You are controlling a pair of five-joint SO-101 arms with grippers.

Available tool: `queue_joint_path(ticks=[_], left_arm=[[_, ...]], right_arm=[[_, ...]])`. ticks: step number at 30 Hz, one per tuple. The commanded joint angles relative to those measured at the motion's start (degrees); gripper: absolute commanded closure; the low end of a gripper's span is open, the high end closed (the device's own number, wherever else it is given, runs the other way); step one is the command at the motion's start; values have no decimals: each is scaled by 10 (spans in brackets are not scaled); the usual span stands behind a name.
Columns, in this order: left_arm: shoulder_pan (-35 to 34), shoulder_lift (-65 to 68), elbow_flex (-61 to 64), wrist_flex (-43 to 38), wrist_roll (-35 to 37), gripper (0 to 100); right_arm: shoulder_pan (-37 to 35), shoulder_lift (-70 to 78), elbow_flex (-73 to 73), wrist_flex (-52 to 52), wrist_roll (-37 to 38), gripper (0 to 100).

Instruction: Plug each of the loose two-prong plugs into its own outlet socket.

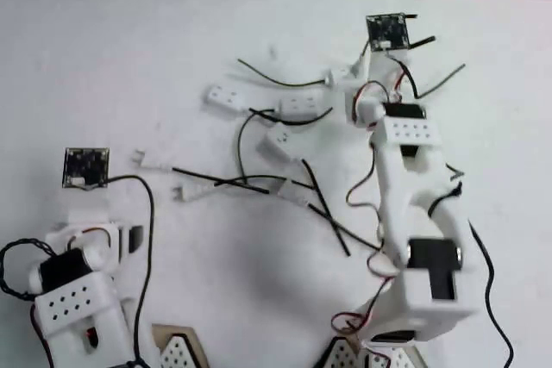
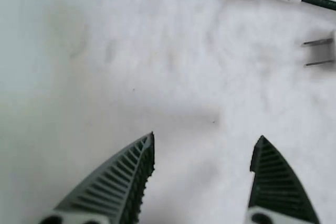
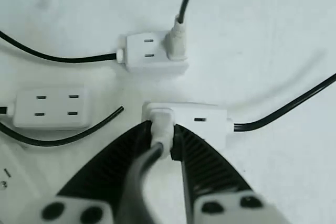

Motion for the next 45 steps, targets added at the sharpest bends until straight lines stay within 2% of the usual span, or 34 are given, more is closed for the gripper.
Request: queue_joint_path(ticks=[1,9,16,24,29,36,40,45], left_arm=[[-2,-10,-2,-11,-5,706],[-2,-10,-2,-11,-5,706],[-2,-10,-2,-11,-5,706],[-2,-10,-2,-11,-5,706],[-2,-10,-2,-11,-5,706],[-2,-10,-2,-11,-5,706],[-3,-10,-2,-11,-5,706],[-3,-10,-2,-11,-5,706]], right_arm=[[14,26,-73,29,0,976],[14,-3,-167,240,-29,822],[-32,-97,-181,406,-29,822],[-138,-149,-180,557,-31,822],[-225,-148,-142,533,-33,820],[-348,-148,-21,375,-33,819],[-382,-145,26,290,-33,819],[-404,-70,5,276,-30,800]])
